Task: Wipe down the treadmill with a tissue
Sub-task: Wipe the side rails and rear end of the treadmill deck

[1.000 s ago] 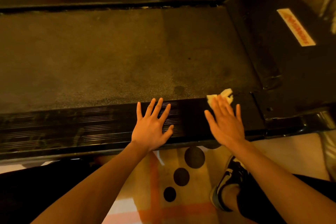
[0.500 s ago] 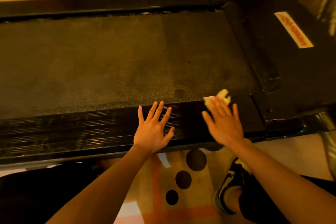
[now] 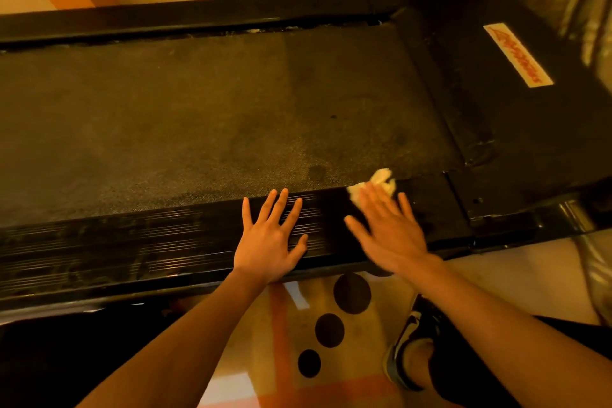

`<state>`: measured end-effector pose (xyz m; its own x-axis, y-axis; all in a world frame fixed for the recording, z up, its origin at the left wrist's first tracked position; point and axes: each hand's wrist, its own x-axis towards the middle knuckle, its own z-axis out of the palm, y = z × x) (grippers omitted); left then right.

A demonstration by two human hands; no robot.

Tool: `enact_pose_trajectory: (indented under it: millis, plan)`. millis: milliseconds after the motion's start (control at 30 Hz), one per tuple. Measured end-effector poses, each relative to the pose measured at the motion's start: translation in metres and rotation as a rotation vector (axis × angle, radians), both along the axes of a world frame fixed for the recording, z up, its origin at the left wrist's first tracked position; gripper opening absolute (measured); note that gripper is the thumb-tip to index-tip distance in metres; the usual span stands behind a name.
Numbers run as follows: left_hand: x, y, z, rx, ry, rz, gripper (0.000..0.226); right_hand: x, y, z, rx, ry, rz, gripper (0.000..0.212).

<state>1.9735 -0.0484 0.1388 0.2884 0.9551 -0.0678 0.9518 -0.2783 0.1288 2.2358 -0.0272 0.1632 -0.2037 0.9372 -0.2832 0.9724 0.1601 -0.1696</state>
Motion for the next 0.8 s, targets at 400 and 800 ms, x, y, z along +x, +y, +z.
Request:
enact_pose_trajectory:
  millis: [400, 800]
  plan:
    - [-0.001, 0.000, -0.001, 0.018, -0.013, -0.018, 0.083, -0.074, -0.025, -0.001, -0.046, 0.141, 0.090, 0.093]
    - [-0.002, 0.001, -0.003, 0.032, -0.015, -0.019, 0.074, -0.036, 0.007, 0.000, -0.029, 0.074, -0.234, 0.097]
